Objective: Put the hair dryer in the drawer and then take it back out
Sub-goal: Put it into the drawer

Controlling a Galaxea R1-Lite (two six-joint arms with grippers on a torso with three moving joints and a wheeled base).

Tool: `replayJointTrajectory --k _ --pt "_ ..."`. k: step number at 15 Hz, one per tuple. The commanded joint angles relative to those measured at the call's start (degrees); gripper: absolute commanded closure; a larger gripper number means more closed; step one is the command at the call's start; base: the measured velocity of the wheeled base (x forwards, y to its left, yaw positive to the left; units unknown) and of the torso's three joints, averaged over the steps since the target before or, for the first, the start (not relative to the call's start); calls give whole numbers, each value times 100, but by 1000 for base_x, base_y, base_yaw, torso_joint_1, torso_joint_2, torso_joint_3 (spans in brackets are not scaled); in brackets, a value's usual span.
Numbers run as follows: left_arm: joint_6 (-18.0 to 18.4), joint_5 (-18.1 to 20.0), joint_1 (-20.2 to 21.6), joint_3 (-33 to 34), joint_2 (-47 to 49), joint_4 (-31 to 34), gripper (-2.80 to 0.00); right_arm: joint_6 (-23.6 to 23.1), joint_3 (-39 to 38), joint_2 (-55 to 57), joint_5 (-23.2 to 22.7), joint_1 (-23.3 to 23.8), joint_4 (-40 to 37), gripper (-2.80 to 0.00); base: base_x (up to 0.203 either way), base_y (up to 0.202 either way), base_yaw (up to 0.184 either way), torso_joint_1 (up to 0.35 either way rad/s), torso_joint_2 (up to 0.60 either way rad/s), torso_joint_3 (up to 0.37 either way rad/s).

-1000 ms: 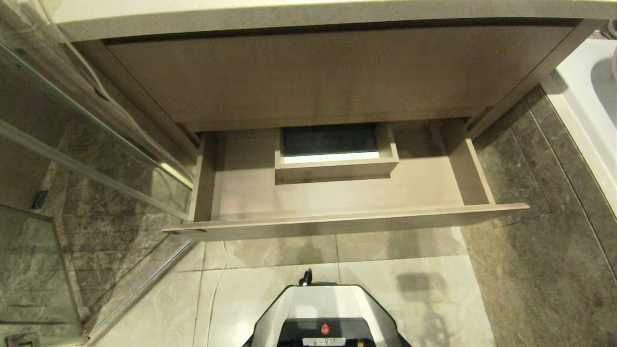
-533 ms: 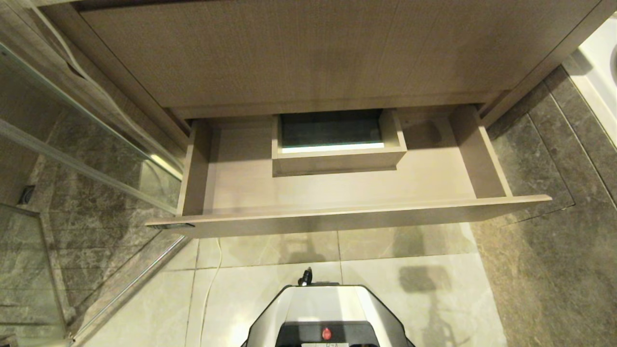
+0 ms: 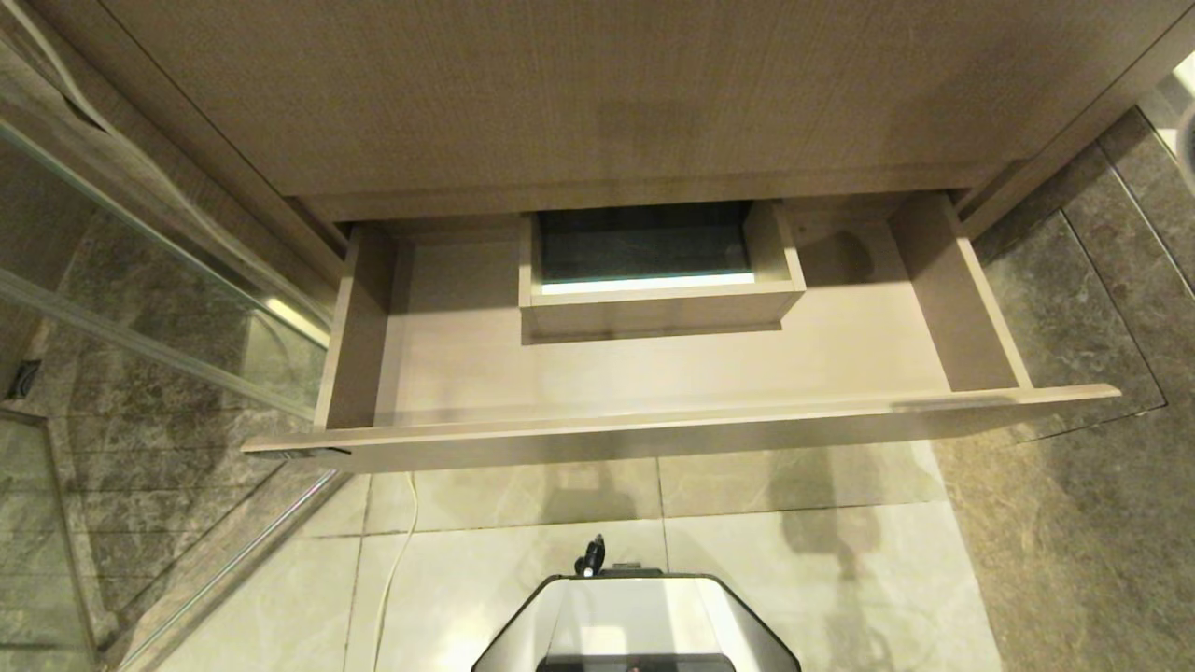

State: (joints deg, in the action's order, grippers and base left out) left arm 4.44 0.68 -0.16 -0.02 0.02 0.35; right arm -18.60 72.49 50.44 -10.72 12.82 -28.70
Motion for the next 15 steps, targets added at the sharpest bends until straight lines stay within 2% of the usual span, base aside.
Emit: replayJointTrajectory --k 1,9,15 --pt "4 2 -2 3 -2 8 0 -12 -69 -8 -10 2 -21 0 0 0 0 -80 437 354" --pt "4 2 -2 11 -2 8 0 -12 -321 135 -21 -7 -7 0 0 0 0 -36 378 348" --pt "4 2 0 2 -2 8 0 -21 -348 601 -27 -16 418 0 0 0 0 -45 344 308"
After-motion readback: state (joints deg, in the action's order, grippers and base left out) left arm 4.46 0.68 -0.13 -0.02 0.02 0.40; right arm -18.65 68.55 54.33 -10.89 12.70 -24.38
